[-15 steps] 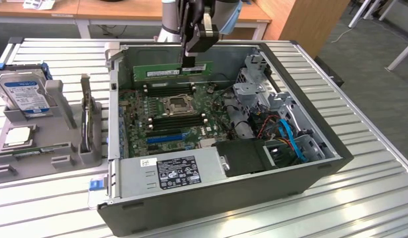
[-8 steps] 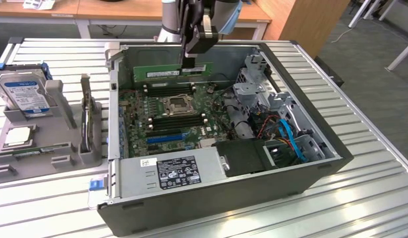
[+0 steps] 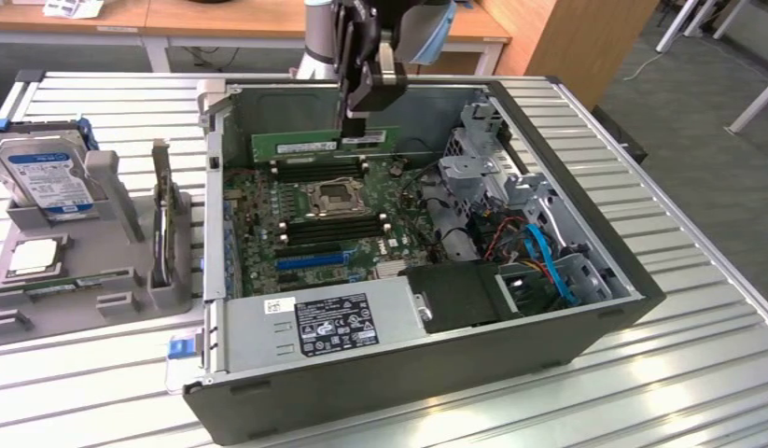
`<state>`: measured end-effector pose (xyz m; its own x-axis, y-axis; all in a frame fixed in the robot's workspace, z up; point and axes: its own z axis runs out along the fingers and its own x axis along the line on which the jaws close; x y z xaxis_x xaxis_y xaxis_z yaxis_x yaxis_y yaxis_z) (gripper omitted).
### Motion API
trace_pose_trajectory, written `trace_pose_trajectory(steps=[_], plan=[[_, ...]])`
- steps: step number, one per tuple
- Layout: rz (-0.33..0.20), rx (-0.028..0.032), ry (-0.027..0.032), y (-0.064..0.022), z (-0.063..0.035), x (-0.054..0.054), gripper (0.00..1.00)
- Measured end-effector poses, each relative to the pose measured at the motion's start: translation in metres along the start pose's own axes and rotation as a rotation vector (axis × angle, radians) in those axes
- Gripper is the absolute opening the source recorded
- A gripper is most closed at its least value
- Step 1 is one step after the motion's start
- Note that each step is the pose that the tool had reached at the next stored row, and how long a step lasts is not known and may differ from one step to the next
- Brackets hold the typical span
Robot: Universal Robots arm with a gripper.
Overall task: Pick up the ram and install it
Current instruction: 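Pick up the ram and move it above insertion slot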
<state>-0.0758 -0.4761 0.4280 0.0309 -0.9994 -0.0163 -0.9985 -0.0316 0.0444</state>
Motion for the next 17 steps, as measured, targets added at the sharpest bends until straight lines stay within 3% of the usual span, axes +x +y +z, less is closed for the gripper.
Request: trace_pose_trajectory(steps=[8, 12, 17], plan=[[0.011, 0.0002, -0.0006, -0.0006, 0.0131, 0.000, 0.11], [0.013, 0.0001, -0.0003, -0.0007, 0.0147, 0.000, 0.11], [0.013, -0.0002, -0.0007, -0.0096, 0.0152, 0.001, 0.11]])
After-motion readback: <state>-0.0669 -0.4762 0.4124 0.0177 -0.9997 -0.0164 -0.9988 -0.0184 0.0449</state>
